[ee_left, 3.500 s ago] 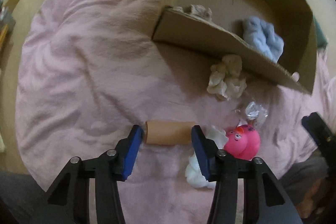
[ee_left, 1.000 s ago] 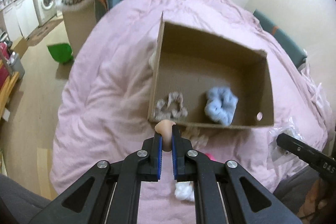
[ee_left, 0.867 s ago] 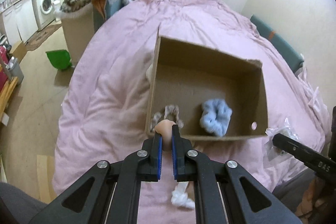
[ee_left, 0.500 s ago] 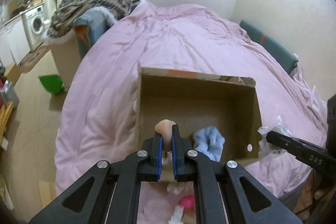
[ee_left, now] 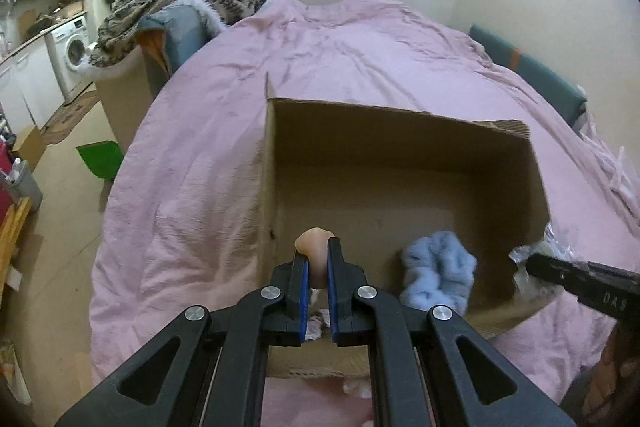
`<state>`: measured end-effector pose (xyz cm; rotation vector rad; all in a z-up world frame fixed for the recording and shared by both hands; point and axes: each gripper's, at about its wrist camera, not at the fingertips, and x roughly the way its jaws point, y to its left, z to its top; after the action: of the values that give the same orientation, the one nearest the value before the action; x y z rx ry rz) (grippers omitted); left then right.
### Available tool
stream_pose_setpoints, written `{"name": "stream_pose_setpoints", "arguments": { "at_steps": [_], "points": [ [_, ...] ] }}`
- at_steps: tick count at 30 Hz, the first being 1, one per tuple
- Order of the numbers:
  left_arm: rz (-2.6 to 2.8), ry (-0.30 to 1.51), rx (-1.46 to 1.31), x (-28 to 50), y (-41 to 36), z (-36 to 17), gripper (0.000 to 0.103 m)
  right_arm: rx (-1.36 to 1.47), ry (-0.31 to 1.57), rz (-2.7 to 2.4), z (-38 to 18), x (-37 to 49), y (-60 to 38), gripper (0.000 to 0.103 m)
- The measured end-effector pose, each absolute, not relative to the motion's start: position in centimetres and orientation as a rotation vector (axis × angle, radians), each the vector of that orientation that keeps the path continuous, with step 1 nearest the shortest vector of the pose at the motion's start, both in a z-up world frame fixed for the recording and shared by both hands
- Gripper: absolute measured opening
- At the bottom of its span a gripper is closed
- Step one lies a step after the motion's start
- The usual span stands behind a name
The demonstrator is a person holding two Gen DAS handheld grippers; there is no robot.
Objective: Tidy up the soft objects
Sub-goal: 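Lower the bag and tube into the box and open both tools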
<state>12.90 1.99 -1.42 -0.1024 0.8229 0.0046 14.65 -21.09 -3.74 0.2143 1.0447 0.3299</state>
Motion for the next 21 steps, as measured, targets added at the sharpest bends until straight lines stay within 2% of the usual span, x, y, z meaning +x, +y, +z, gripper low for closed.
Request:
{"name": "stream_pose_setpoints", "arguments": {
  "at_steps": [21],
  "points": [
    [-0.026, 0.857, -0.090, 13.1, 1.4, -2.5, 0.009, 0.114, 1.079, 0.336, -4.9, 14.5, -19.5, 0.016]
  ]
}}
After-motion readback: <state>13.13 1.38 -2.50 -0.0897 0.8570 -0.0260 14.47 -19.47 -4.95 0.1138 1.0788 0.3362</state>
